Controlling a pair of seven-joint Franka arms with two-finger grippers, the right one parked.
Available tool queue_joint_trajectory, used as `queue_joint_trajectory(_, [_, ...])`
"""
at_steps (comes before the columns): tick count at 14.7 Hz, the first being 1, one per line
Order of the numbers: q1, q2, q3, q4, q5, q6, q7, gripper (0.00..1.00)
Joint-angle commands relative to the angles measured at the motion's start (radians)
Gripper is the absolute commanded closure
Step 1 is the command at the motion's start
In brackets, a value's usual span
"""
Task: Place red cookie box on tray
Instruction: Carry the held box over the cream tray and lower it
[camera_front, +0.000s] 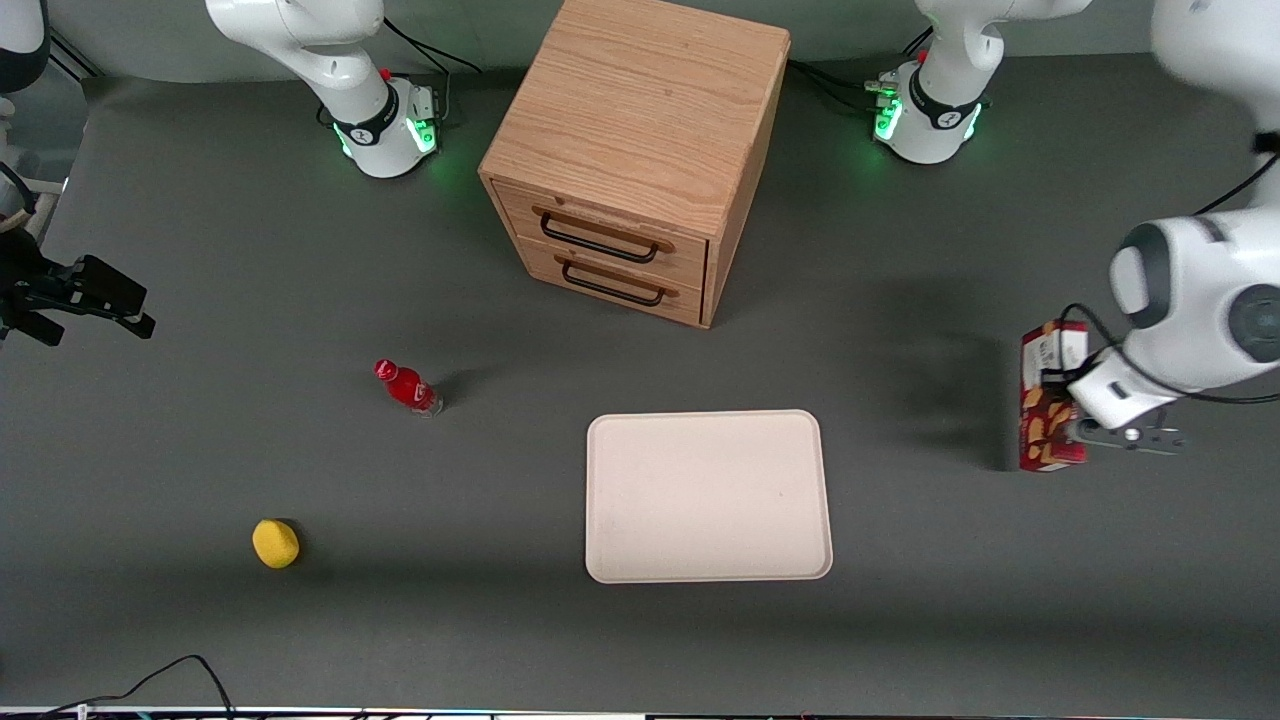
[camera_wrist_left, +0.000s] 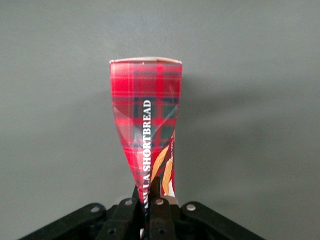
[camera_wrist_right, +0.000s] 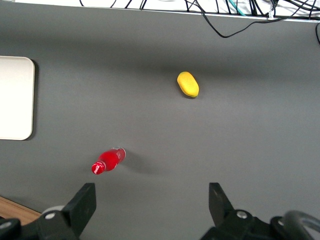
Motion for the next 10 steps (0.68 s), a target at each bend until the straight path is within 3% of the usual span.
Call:
queue_joint_trajectory(1, [-0.015, -0.006, -0.082, 0.356, 0.000, -0.395, -0.107, 1.00])
queue_joint_trajectory(3, [-0.018, 0.027, -0.182, 0.530, 0.000, -0.531, -0.281, 1.00])
queue_joint_trajectory(5, [-0.020, 0.073, -0.330, 0.567, -0.003, -0.536, -0.496, 1.00])
queue_joint_trajectory(7, [-0.025, 0.164, -0.461, 0.572, 0.011, -0.394, -0.705, 1.00])
queue_joint_trajectory(10, [-0.044, 0.314, -0.521, 0.549, 0.104, -0.147, -0.778, 1.00])
